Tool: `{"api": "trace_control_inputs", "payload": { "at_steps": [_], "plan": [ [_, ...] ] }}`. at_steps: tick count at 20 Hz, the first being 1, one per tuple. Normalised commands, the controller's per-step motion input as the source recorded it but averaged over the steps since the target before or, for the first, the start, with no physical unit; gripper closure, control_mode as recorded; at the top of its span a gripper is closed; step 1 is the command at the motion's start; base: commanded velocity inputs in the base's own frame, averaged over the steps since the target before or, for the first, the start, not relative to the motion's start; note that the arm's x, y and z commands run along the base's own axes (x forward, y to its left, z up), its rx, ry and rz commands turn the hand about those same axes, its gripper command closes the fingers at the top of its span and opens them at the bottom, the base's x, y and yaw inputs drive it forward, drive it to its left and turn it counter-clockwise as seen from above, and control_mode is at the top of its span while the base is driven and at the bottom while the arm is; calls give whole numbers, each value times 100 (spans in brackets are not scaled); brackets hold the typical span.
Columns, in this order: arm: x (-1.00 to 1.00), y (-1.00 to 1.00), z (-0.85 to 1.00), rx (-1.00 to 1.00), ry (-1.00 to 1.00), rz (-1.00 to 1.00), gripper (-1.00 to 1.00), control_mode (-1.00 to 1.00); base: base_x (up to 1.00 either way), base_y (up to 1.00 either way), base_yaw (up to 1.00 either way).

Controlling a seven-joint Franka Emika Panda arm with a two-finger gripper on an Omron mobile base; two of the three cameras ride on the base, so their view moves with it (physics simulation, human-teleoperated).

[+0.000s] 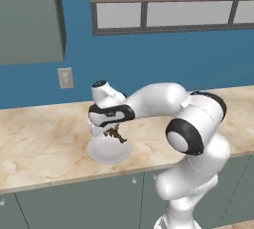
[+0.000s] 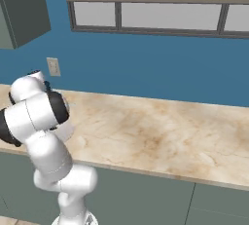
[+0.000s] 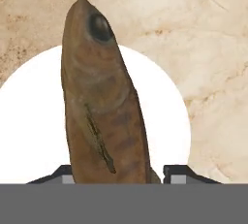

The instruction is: Place the fish on the counter behind the older fish on the same shelf of the fridge to maintain FIFO order. Close the fridge door when finished.

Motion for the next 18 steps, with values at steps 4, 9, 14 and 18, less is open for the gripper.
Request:
{"api": "trace_control_inputs", "payload": {
  "at_steps": [4,9,14,18],
  "plan": [
    [-70,-49,100,0,-20,0,100,-100,0,0,0],
    [-75,-72,100,1,-16,0,100,-100,0,0,0],
    [-88,-95,84,5,-16,-1,100,-100,0,0,0],
    [-93,-78,32,8,-17,-4,100,-100,0,0,0]
  ]
}}
